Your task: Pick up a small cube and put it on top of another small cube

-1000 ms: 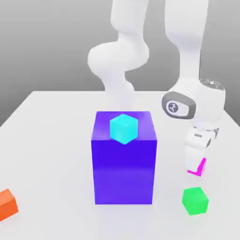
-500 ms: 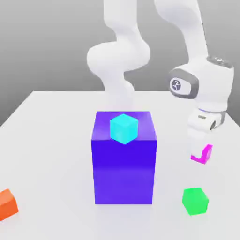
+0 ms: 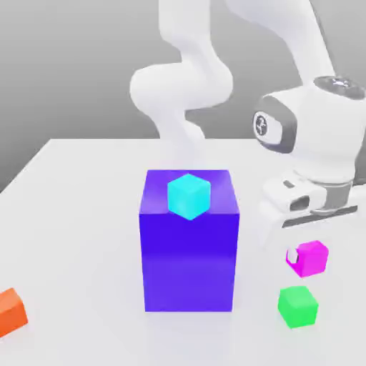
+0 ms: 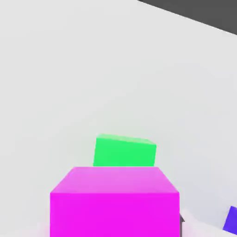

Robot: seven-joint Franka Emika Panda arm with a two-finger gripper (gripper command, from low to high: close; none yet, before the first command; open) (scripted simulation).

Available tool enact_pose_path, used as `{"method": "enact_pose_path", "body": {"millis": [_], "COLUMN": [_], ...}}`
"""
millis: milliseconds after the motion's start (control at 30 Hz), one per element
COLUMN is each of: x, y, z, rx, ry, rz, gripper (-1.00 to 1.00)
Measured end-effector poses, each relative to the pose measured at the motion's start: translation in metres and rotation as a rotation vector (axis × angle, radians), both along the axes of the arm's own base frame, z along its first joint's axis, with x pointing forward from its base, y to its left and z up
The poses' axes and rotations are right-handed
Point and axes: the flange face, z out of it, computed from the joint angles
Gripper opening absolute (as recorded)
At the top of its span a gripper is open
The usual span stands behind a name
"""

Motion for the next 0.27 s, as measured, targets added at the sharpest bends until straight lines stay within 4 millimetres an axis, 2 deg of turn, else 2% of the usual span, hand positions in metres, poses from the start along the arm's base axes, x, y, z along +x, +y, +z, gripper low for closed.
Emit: {"method": "enact_pose_path", "body": {"millis": [133, 167, 267], "x": [0.001, 0.000, 0.000], "y": [0.000, -0.001, -0.001], "z": [-0.035, -0.045, -0.045], "rx": [0.000, -0.001, -0.001], "ry": [0.000, 0.001, 0.001], "rz": [-0.003, -0.004, -0.004], "gripper": [-1.00, 1.00, 1.00]}}
